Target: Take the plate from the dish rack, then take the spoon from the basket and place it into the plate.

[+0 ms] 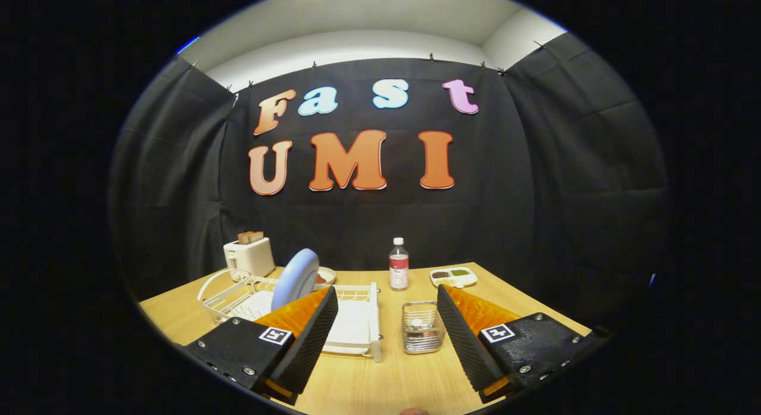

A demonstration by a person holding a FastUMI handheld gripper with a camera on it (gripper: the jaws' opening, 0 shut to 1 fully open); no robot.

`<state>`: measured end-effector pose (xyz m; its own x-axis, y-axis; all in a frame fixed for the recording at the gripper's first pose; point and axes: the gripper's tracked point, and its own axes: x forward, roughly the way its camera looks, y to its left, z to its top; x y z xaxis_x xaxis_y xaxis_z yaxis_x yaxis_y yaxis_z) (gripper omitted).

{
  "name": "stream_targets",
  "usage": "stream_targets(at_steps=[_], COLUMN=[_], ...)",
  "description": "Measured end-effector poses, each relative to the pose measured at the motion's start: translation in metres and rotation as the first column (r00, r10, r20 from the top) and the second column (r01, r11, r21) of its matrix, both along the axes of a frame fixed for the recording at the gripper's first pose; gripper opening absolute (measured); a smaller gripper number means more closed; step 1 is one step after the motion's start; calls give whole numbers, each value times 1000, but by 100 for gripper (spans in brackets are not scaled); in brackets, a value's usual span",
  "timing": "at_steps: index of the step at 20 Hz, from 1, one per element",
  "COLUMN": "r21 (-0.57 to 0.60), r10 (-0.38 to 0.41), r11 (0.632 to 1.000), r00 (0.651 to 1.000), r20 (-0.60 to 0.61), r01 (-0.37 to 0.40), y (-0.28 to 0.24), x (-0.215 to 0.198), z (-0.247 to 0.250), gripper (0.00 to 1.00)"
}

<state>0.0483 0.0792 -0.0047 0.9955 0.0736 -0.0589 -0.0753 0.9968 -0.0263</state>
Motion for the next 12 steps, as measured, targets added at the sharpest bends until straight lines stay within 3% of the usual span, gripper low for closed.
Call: stream_targets(at_steps=[7, 12], r21=[3, -2], r10=[87, 70], r11=[996, 997], r00=[995, 987], r20=[-57, -147], r01=[-87, -71], y=[85, 129], x=[47, 93], z=[2, -15], gripper=[99, 100])
